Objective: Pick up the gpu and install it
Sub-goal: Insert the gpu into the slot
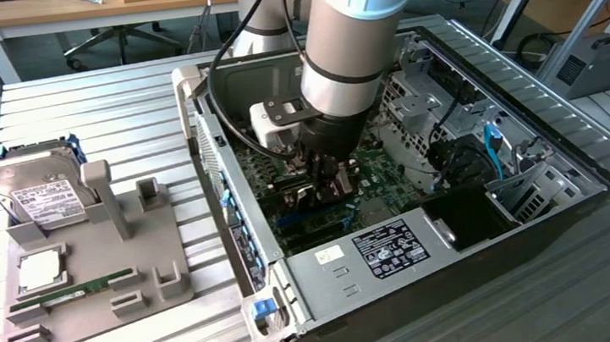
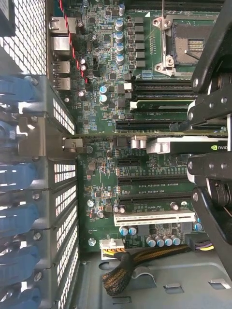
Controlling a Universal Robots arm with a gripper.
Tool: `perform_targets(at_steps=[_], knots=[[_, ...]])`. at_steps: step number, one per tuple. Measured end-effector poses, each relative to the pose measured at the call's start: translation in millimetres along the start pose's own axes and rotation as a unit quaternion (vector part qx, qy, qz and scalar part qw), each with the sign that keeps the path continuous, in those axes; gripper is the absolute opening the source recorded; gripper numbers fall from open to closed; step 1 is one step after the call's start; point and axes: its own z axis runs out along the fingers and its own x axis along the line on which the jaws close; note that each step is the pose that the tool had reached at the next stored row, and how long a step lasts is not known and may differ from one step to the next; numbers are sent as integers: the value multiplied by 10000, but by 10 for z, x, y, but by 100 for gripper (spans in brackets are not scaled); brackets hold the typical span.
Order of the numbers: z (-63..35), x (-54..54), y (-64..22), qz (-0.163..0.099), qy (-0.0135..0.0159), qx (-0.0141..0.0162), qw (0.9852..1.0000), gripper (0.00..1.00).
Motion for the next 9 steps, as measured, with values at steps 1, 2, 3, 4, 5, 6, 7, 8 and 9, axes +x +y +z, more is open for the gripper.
perform_targets(at_steps=[1,2,3,4,5,6,7,8,9], knots=[[0,0,0,0,0,0,10000,27],[0,0,0,0,0,0,10000,27],[0,0,0,0,0,0,10000,27],[0,0,0,0,1,0,10000,27],[0,0,0,0,0,0,10000,27],[0,0,0,0,0,0,10000,27],[0,0,0,0,0,0,10000,27],[0,0,0,0,1,0,10000,27],[-1,0,1,0,1,0,10000,27]])
